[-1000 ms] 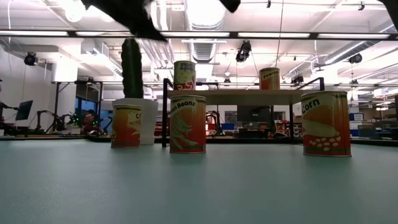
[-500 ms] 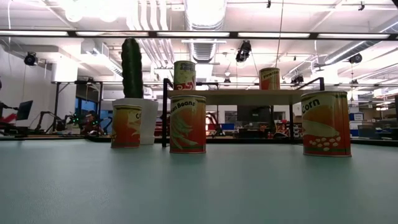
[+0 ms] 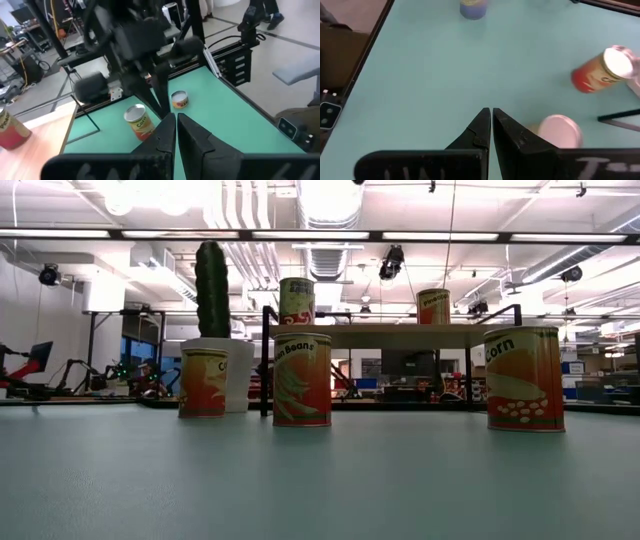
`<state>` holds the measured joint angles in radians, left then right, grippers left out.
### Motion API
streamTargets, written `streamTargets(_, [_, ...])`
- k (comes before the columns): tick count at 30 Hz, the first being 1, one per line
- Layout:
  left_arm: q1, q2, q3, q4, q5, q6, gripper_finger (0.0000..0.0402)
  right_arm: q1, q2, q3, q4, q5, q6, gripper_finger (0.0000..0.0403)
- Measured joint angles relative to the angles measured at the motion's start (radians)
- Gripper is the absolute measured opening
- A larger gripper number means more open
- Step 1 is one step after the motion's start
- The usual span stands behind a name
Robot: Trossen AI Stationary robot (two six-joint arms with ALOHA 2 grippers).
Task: Pick and place cans onto a shelf
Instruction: Put the canned beans on the shelf
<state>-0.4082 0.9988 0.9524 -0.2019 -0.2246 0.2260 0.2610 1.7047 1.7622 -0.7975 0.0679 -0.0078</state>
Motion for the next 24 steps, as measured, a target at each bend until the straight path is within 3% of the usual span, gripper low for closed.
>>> streamTargets(8, [-0.01,-0.01,-0.041,0.074,-0.005,0.001,0.0,0.029,-0.053,-0.243,0.329,0.019,0.01,0.0009])
streamTargets(20, [-0.011,-0.015,-0.048,0.067,-0.005,0.001,0.0,0.029,-0.139,-0.579,0.621,0.324,0.035,0.0009])
streamTargets(24, [-0.011,-0.021,-0.048,0.056,-0.03,0.022,0.0,0.02,-0.139,-0.689,0.805,0.352,0.033,0.0009])
